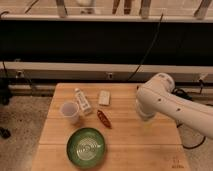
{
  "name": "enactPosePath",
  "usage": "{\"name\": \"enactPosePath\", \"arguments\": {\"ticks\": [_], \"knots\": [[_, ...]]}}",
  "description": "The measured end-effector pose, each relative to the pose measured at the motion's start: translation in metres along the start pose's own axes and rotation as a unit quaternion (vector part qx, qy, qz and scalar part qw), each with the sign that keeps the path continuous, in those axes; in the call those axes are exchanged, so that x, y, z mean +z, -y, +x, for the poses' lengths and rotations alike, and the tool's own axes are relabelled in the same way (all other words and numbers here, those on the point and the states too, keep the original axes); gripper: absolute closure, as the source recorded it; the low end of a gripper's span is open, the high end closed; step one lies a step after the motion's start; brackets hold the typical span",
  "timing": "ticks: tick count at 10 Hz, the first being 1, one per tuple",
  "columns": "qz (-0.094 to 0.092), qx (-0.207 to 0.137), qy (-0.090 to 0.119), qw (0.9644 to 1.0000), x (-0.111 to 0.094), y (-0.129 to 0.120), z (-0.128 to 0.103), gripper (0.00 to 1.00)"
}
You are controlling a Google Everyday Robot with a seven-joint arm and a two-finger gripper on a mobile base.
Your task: Pick up the ceramic bowl
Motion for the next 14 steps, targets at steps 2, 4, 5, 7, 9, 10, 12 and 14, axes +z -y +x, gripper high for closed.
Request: {"name": "enactPosePath", "arguments": {"ticks": [2, 4, 5, 7, 9, 10, 12, 14], "knots": [[0.004, -0.021, 0.004, 0.9998, 0.004, 0.0, -0.01, 0.2], [0.007, -0.053, 0.008, 0.9985, 0.008, 0.0, -0.027, 0.2], [0.008, -0.076, 0.01, 0.997, 0.01, 0.001, -0.035, 0.2], [0.01, -0.095, 0.013, 0.9954, 0.013, -0.001, -0.04, 0.2], [0.011, -0.119, 0.015, 0.9927, 0.015, 0.001, -0.05, 0.2], [0.011, -0.13, 0.016, 0.9913, 0.016, 0.002, -0.055, 0.2], [0.009, -0.151, 0.018, 0.9883, 0.019, 0.003, -0.065, 0.2], [0.007, -0.177, 0.02, 0.984, 0.023, 0.004, -0.081, 0.2]]}}
